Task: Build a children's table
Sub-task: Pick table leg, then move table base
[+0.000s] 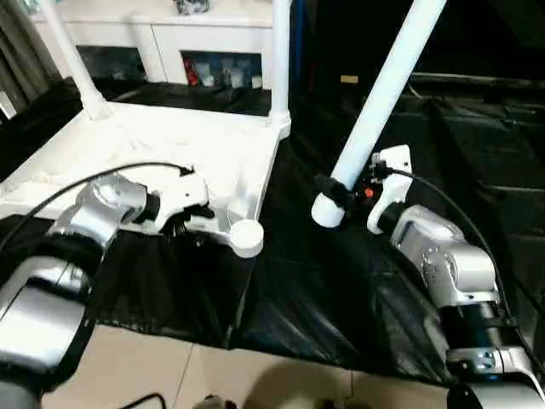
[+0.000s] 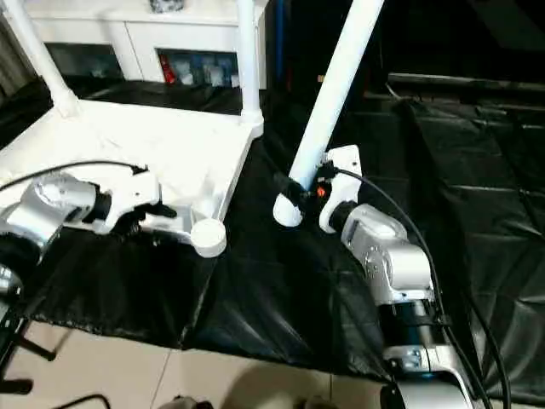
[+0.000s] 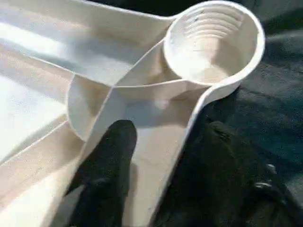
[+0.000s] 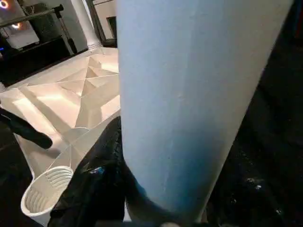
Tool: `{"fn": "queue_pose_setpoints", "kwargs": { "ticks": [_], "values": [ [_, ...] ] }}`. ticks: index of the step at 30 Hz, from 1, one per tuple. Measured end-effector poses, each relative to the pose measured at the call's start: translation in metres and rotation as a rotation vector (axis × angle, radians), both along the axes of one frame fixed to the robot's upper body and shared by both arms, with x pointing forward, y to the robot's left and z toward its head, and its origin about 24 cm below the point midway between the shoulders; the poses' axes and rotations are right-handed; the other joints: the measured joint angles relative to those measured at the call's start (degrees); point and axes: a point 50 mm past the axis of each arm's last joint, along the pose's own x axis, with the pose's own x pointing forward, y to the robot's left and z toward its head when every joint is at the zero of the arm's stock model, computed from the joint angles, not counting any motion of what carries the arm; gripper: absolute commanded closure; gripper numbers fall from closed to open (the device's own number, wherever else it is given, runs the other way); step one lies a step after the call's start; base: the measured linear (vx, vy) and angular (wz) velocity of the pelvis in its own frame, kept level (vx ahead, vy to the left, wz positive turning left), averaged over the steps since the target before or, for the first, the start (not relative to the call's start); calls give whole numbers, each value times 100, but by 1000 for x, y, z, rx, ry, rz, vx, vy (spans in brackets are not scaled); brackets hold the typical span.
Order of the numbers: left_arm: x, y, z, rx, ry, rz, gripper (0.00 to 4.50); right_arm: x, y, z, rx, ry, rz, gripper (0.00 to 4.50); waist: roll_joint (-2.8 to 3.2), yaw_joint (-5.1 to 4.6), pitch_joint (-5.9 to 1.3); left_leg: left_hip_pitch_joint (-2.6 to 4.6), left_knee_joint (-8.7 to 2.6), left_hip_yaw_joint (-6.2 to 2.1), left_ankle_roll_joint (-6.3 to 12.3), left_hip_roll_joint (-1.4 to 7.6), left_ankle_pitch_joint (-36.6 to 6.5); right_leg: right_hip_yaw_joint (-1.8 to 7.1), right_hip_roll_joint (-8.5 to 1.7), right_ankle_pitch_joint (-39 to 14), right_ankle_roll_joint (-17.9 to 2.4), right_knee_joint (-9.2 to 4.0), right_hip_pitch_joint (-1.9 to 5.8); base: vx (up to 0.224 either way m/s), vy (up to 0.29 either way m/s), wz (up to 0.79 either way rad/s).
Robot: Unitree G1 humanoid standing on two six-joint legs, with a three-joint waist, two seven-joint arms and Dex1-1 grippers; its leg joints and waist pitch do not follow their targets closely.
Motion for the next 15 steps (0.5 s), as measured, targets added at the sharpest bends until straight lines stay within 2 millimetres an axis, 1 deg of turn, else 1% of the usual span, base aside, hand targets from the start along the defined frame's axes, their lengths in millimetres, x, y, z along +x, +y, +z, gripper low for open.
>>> {"fn": "queue_pose_setpoints", "kwargs": {
  "ticks": [3,4,5,6,8,11,12,15],
  "values": [
    [0,3,-2,19,2,6,241,0,0,0,0,-2,-1,263,23,1,-1,2,0,0,0,1,0,-1,0,0,0,2,0,0,0,0],
    [0,3,-4,22,5,6,244,0,0,0,0,-3,-1,263,25,0,-1,2,0,0,0,2,0,-1,1,0,0,2,-1,0,0,0],
    [0,4,-5,23,7,8,261,0,-1,-1,0,-3,-2,263,26,-1,-1,2,-1,0,0,2,0,-2,1,0,0,2,-1,0,0,0],
    [0,4,-6,27,9,10,261,-1,-1,-1,-1,-1,-3,263,26,0,0,1,0,0,0,2,0,-2,1,0,0,2,-1,0,0,0],
    [0,5,-6,33,13,10,286,-1,-1,-2,-1,1,-3,263,27,1,0,1,0,0,0,1,0,-1,0,0,-1,1,-1,0,0,0],
    [-1,7,-8,37,27,19,296,-1,-1,-2,-1,1,-3,263,28,1,0,1,0,0,0,1,0,-1,0,1,-1,2,0,0,0,0],
    [-1,7,-9,38,34,18,321,-1,-1,-2,-2,1,-3,263,29,1,1,1,0,0,0,1,0,-1,1,1,-2,2,0,0,0,0],
    [-2,8,-11,50,50,18,330,-1,-1,-2,-2,1,-2,263,31,1,1,2,0,0,0,1,0,-1,0,1,-2,1,0,0,0,0]
  ]
}}
